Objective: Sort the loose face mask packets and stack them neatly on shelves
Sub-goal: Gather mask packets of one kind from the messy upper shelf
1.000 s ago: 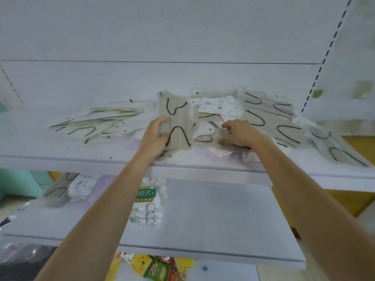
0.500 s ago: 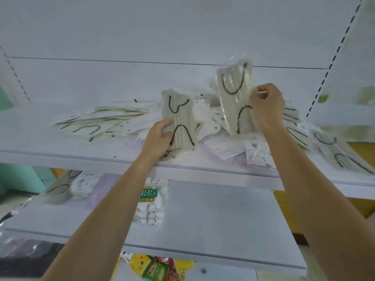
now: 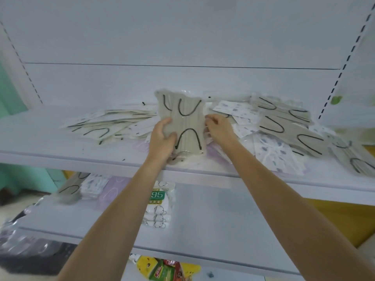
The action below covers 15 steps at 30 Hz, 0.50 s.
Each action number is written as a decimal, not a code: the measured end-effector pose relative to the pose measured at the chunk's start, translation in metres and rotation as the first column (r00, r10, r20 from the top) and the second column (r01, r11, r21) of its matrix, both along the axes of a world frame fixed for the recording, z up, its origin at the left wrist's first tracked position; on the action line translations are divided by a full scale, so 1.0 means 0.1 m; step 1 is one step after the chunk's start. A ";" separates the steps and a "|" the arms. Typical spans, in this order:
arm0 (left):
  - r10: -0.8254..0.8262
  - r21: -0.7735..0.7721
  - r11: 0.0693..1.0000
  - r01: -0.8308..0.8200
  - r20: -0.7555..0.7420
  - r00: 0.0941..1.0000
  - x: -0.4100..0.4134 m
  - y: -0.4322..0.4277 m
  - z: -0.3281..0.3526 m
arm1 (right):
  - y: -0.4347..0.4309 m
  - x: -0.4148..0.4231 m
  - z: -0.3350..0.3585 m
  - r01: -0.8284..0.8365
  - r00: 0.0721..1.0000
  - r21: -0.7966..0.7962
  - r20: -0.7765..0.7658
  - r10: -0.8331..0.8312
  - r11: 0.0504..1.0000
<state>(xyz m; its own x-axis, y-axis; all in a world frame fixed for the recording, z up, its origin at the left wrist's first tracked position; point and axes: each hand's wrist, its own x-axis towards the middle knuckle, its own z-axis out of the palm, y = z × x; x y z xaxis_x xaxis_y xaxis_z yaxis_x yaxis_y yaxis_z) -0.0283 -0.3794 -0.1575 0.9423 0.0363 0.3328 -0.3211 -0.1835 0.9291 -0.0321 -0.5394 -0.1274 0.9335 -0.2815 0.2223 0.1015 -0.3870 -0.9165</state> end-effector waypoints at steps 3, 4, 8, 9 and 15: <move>0.153 -0.119 0.982 -0.148 0.028 0.988 -0.02 0.02 0.00 | -0.03 0.01 -0.11 0.062 0.997 -0.498 -0.011 -0.078 0.865; 0.187 -0.139 0.974 -0.181 0.032 0.982 -0.02 0.02 0.00 | -0.03 0.02 -0.15 0.041 0.995 -0.592 -0.051 -0.088 0.805; 0.241 -0.181 0.953 -0.243 -0.030 0.970 0.01 0.01 0.03 | 0.01 0.04 -0.18 -0.009 0.985 -0.666 -0.135 -0.109 0.746; 0.239 -0.169 0.956 -0.241 -0.037 0.970 0.02 0.01 0.02 | 0.02 0.05 -0.16 -0.014 0.984 -0.653 -0.145 -0.107 0.757; 0.200 -0.163 0.966 -0.202 -0.026 0.979 0.00 0.00 0.03 | 0.06 0.14 -0.10 -0.087 0.956 -0.665 -0.267 -0.126 0.742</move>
